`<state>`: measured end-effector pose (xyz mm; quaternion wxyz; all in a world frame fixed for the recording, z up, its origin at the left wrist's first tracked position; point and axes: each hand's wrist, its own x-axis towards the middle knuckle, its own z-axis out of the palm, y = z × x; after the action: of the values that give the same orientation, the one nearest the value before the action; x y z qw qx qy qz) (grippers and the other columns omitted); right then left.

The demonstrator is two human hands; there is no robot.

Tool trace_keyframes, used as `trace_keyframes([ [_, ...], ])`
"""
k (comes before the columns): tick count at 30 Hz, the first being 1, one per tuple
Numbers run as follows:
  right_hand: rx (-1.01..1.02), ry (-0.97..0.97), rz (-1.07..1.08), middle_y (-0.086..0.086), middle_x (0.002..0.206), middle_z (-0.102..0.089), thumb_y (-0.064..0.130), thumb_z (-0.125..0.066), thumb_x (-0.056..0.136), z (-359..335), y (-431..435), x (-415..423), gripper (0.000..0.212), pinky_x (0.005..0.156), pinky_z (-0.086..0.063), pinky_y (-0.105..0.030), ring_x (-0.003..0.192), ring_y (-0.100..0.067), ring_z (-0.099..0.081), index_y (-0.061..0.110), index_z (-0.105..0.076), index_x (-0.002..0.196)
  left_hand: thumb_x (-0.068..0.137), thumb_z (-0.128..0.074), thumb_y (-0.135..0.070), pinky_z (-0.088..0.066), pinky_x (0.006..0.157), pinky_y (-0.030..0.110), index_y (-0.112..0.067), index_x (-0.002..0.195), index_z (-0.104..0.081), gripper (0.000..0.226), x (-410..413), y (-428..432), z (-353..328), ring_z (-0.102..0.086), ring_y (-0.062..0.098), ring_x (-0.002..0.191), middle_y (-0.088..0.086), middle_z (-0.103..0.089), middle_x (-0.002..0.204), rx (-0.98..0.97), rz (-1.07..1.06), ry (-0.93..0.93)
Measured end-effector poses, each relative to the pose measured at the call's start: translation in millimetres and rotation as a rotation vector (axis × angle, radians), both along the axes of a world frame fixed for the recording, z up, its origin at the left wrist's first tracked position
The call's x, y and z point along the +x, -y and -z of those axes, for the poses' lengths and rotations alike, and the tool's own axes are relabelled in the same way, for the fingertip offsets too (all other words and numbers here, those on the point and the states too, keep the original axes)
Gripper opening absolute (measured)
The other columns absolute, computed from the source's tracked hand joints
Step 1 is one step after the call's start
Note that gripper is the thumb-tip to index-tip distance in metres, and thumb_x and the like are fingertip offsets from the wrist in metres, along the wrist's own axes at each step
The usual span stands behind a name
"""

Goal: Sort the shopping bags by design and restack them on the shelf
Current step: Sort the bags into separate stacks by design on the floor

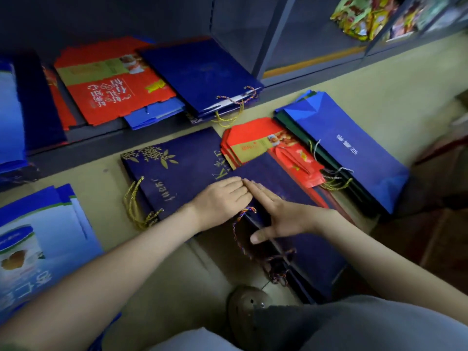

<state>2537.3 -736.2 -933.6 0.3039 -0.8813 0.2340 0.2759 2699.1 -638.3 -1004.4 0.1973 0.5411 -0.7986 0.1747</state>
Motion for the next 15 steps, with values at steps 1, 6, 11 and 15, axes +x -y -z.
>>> trace_keyframes([
  [1,0.023,0.003,0.022,0.005,0.157,0.018,0.046,-0.074,0.076,5,1,-6,0.119,0.113,0.002,-0.021,0.142,-0.006,0.019,0.028,0.018,0.148,0.096,-0.041,-0.004,-0.049,0.094,0.037,-0.002,0.091,-0.071,0.031,-2,5,4,-0.067,0.026,0.086,0.013,-0.07,0.089,0.002,0.066,0.022],
  [6,-0.157,-0.025,0.155,-0.005,0.158,0.009,0.019,-0.063,0.089,44,23,-38,0.095,0.111,-0.001,-0.02,0.145,-0.017,0.011,0.022,0.01,0.149,0.083,-0.058,-0.012,-0.045,0.098,0.036,-0.016,0.102,-0.074,0.025,-10,23,45,-0.066,0.021,0.101,0.004,-0.072,0.103,0.189,0.225,0.146],
  [11,-0.174,-0.131,0.347,-0.001,0.159,0.01,0.05,-0.066,0.081,70,31,-55,0.101,0.116,-0.012,-0.052,0.146,-0.02,0.011,0.037,0.008,0.149,0.09,-0.019,-0.016,-0.036,0.107,0.039,-0.012,0.14,-0.045,0.056,-25,35,55,-0.048,0.031,0.127,0.016,-0.048,0.14,0.55,-0.084,0.247],
  [15,-0.042,-0.03,0.404,0.012,0.155,0.015,0.077,-0.065,0.06,94,3,-40,0.127,0.118,-0.003,-0.049,0.142,-0.009,0.019,0.032,0.013,0.148,0.079,-0.031,-0.019,-0.056,0.079,0.037,-0.01,0.102,-0.074,0.049,-46,44,67,-0.069,0.03,0.091,0.014,-0.071,0.102,0.523,-0.121,0.275],
])
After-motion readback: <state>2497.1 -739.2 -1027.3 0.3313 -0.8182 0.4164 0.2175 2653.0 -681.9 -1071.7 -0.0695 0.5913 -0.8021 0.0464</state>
